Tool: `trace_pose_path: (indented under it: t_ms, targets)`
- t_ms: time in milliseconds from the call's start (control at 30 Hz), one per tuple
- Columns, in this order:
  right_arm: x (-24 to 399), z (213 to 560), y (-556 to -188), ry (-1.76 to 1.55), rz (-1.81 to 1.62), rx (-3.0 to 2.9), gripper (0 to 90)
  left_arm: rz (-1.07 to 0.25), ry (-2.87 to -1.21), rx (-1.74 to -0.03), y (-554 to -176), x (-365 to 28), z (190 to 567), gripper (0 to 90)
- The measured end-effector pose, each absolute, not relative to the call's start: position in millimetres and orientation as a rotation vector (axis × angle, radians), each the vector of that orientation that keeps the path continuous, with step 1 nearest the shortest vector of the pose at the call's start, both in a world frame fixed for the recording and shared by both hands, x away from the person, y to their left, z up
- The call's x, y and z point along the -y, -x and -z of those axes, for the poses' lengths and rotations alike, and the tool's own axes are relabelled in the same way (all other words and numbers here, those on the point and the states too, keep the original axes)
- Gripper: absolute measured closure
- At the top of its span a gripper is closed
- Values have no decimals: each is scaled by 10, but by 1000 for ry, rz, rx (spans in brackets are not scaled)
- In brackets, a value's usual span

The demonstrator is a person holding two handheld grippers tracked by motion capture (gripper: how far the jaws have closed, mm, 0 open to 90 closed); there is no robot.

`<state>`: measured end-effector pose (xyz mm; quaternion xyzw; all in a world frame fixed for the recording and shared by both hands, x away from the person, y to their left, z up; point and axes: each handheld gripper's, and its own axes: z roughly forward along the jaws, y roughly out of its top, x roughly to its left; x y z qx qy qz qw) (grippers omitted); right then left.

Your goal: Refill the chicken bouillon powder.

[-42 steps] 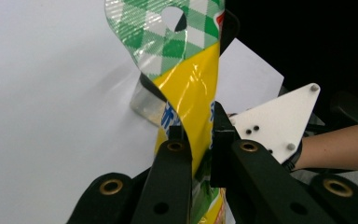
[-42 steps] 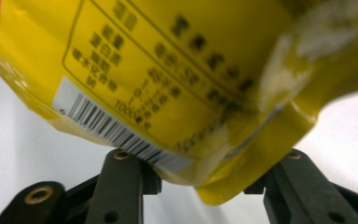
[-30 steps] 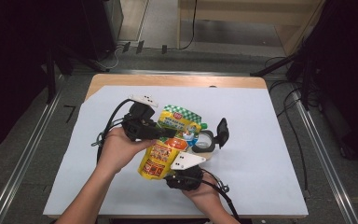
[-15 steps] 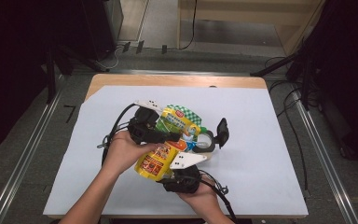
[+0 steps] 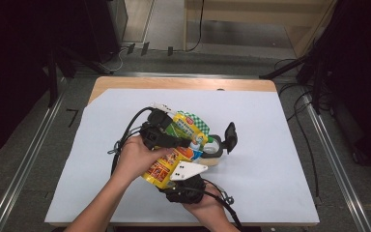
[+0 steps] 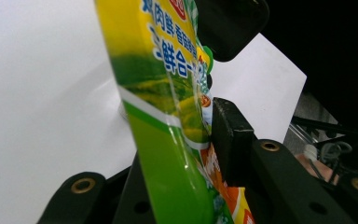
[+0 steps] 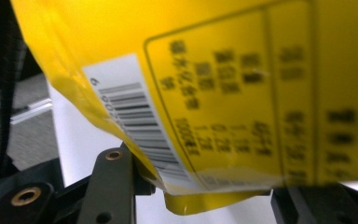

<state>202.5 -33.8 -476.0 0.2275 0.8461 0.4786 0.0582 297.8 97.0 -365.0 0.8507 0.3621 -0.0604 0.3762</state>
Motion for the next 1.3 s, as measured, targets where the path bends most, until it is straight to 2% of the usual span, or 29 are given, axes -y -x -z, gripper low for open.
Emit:
trace_pose_path:
  t_ms: [267, 400, 500, 867, 1067, 1300]
  targets:
    - [327, 4739, -2025, -736, -1417, -2570, 600, 222, -2187, -991, -3076, -891, 3683, 757]
    - [387, 4737, -2083, -784, -1479, -2559, 607, 248, -2200, -982, -3088, -938, 3670, 658]
    - [459, 4735, -2147, -868, -1556, -2559, 608, 236, -2200, -977, -3073, -971, 3667, 652]
    - [377, 4665, -2103, -763, -1499, -2552, 576, 192, -2206, -1028, -3065, -909, 3571, 791]
    - [312, 4639, -2144, -783, -1439, -2591, 542, 129, -2235, -1068, -3051, -812, 3559, 809]
    - [313, 4631, -2167, -820, -1458, -2569, 591, 130, -2232, -1048, -3062, -807, 3549, 798]
